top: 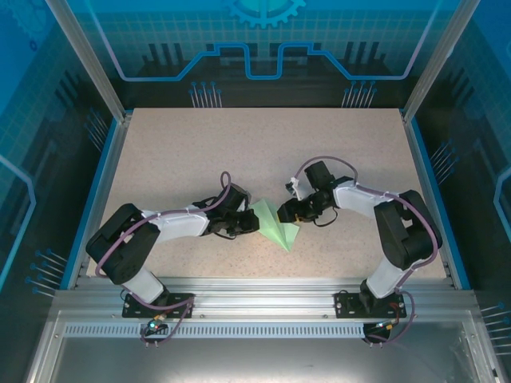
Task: Fold a paper plane with a square sheet of paper (pick it up from the middle)
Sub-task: Move a paper plane to the center of the table.
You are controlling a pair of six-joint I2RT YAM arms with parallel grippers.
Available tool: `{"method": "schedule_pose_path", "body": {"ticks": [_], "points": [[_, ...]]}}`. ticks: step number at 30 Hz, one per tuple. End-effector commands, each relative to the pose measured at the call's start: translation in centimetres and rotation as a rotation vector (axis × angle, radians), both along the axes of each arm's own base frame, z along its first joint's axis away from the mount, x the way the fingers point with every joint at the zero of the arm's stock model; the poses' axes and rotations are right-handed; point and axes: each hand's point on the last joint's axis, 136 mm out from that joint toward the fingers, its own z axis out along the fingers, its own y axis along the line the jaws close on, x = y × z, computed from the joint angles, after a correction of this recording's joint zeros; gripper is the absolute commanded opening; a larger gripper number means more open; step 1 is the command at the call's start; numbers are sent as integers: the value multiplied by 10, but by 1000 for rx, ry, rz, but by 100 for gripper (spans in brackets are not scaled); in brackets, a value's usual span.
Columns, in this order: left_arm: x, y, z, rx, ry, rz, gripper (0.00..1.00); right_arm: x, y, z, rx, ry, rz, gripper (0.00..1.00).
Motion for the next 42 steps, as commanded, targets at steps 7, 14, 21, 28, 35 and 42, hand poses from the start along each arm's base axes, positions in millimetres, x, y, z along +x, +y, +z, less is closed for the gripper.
{"method": "schedule_pose_path", "body": {"ticks": [7, 14, 21, 28, 35, 42], "points": [[1, -5, -1, -33, 12, -7, 13, -4, 22, 13, 112, 64, -9, 55], [1, -6, -1, -37, 14, -10, 14, 3, 9, -6, 11, 127, -77, 55], [1, -6, -2, -38, 17, -4, 14, -9, 2, 0, 7, 105, -71, 56], [1, -7, -1, -43, 17, -7, 14, -12, 8, 10, 67, 107, -107, 56], [2, -9, -1, -50, 18, -8, 14, -1, 16, 11, 52, 120, -208, 57], [0, -7, -4, -41, 26, -9, 14, 3, -31, 11, -160, -5, -258, 59]]}}
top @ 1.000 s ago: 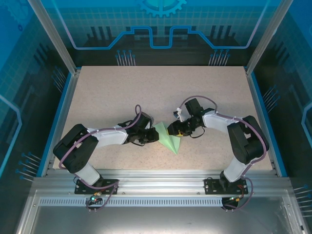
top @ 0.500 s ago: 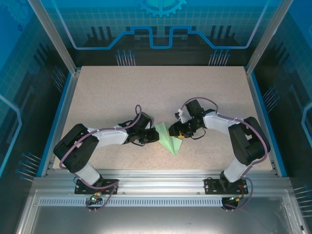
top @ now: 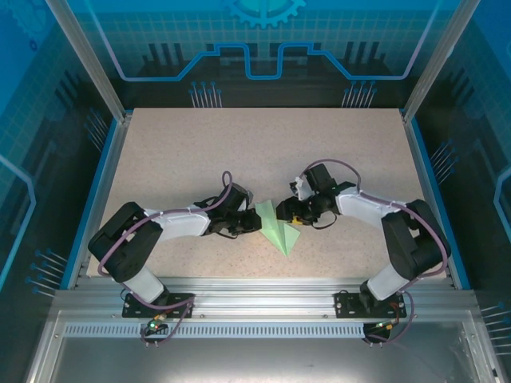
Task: Fold a paper plane with a square sheet of paper (pick it up from the middle)
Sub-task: Move a paper plane to the center of the table.
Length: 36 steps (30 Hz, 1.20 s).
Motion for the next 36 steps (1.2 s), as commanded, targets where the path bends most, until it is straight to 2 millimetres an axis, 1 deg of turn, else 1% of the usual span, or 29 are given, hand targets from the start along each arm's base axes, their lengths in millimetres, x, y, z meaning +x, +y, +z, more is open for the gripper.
{"method": "schedule_pose_path", "body": {"ticks": [1, 3, 10, 13, 18, 22, 24, 27, 31, 36], "points": [[-3, 0, -3, -11, 31, 3, 15, 1, -36, -1, -140, -48, -54, 61], [-3, 0, -3, -11, 30, 0, 15, -3, -37, -2, -98, -49, -40, 63], [-2, -2, -2, -14, 28, -5, 15, -21, -28, -26, -48, 48, 32, 64], [-2, -2, -2, -15, 29, -7, 15, -29, -26, -31, -45, 63, 47, 63], [-2, -2, -1, -18, 29, -6, 15, -42, -15, -27, 19, 79, 96, 63], [-2, -2, 0, -21, 27, -5, 15, -47, -3, -15, 66, 58, 120, 62], [-2, -2, 0, -21, 28, -3, 15, -48, 2, -12, 59, 41, 135, 62], [-2, -3, 0, -21, 29, -5, 15, -47, 3, -14, 21, 28, 140, 62], [-2, -3, 0, -23, 31, -5, 15, -47, 10, -14, 26, 20, 151, 62], [-2, -3, 0, -23, 31, -4, 15, -48, 18, -17, -52, -12, 178, 61]]}}
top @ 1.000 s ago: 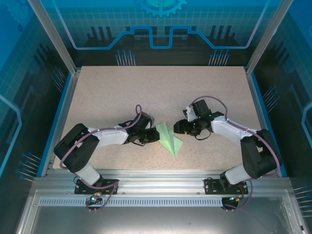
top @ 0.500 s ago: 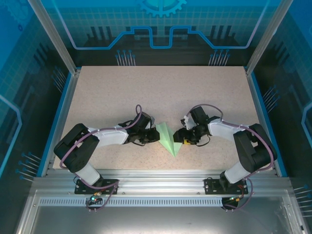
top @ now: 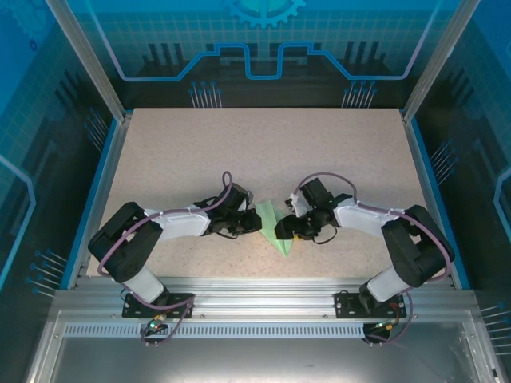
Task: Fold a paper plane with a square sheet of paper (pick it up from the middle)
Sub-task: Move a paper plane to the center of the table.
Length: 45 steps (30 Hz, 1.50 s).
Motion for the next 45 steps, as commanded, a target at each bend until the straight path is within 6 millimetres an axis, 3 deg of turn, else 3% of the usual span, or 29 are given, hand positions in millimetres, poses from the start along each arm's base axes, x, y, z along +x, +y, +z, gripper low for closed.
{"method": "schedule_pose_path", "body": {"ticks": [1, 11, 14, 17, 21, 26, 35, 40, 45], "points": [[0, -3, 0, -19, 27, 2, 15, 5, 8, 1, -67, -45, 11, 59], [-1, -1, -2, -15, 33, 5, 15, 8, 5, -15, -296, -136, 41, 46], [-2, -2, -2, -16, 32, 4, 15, 16, 7, -11, -340, -179, 45, 43], [-2, -1, -2, -16, 32, 5, 15, 18, 8, -13, -370, -195, 53, 42], [-1, -2, -1, -17, 29, 5, 15, 18, 13, -15, -380, -201, 67, 33], [-1, -1, -2, -16, 30, 6, 15, 16, 17, -22, -426, -203, 92, 31], [-2, 0, -3, -11, 31, 8, 16, 14, 10, -40, -544, -188, 94, 20], [-3, 4, 2, -8, 18, 23, 21, 18, 9, -30, -580, -221, 82, 9], [-1, 18, 26, -12, -50, 88, 41, 33, -4, -4, -649, -289, 27, 2]]}}
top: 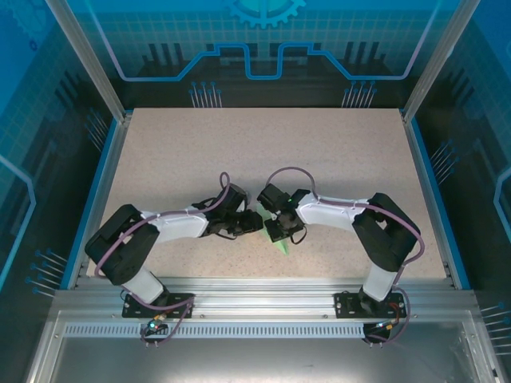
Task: Fold a paper plane with a square sheet of paper (pick it up from the middle)
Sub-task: Move a paper plane to the center of the table.
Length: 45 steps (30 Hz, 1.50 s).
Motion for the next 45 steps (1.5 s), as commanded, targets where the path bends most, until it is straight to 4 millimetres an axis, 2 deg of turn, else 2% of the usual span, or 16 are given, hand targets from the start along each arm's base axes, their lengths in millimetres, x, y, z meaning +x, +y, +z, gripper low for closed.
{"method": "schedule_pose_path", "body": {"ticks": [1, 3, 6, 15, 20, 30, 33, 36, 38, 41, 45], "points": [[3, 16, 24, 5, -66, 72, 45, 13, -17, 27, -76, -82, -45, 2], [2, 26, 32, 23, -92, 108, 54, 22, -25, 37, -71, -107, -80, 4], [1, 39, 41, 47, -119, 147, 55, 35, -33, 39, -40, -87, -129, 4], [-4, 47, 51, 54, -133, 159, 56, 58, -26, 4, -57, 2, -185, 7], [-5, 46, 51, 56, -130, 148, 56, 58, -19, -14, -45, 48, -194, 8], [-6, 44, 52, 49, -124, 144, 56, 53, -22, -34, -81, 93, -188, 11], [-6, 42, 53, 41, -122, 143, 56, 53, -23, -31, -100, 87, -182, 17], [-6, 41, 53, 39, -119, 137, 56, 56, -22, -20, -104, 68, -172, 19], [-7, 41, 53, 39, -117, 134, 56, 59, -22, -10, -98, 51, -172, 26], [-7, 41, 51, 41, -114, 136, 56, 61, -20, 2, -91, 40, -158, 26], [-6, 39, 50, 40, -109, 130, 56, 64, -22, 12, -108, 17, -155, 30]]}}
